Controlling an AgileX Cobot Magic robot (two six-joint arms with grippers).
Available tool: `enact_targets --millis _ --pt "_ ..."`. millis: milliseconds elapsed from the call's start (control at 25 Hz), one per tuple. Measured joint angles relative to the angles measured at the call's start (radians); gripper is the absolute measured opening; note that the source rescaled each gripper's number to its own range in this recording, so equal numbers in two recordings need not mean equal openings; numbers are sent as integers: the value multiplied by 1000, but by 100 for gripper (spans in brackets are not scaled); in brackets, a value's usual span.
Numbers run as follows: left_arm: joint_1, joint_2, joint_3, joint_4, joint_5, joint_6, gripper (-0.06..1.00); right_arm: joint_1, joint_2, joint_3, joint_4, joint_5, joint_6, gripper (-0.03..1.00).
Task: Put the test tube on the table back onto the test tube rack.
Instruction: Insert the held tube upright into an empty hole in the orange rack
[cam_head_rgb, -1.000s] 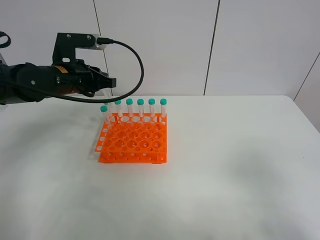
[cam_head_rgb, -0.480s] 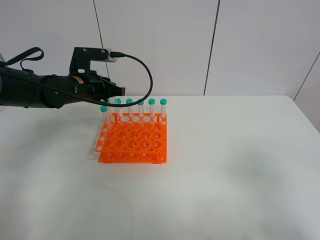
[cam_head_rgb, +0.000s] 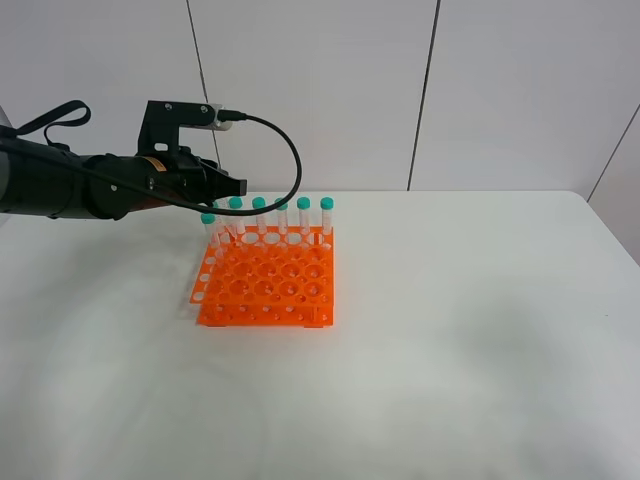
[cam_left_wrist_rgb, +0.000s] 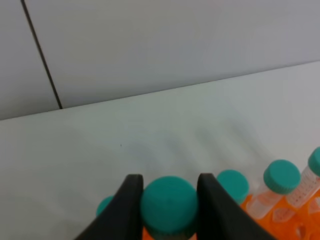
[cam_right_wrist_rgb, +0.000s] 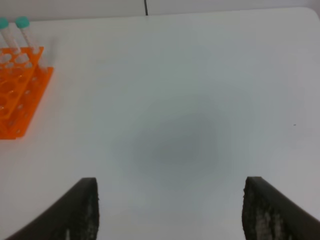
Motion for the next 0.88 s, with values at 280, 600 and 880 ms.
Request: enact_targets --millis 280,600,880 --pt "1 46 0 10 -1 0 1 0 0 0 0 0 0 91" --pt "1 53 0 27 -23 -48 1 0 0 0 2 0 0 91" --pt "1 87 0 50 -26 -59 1 0 0 0 3 0 0 91"
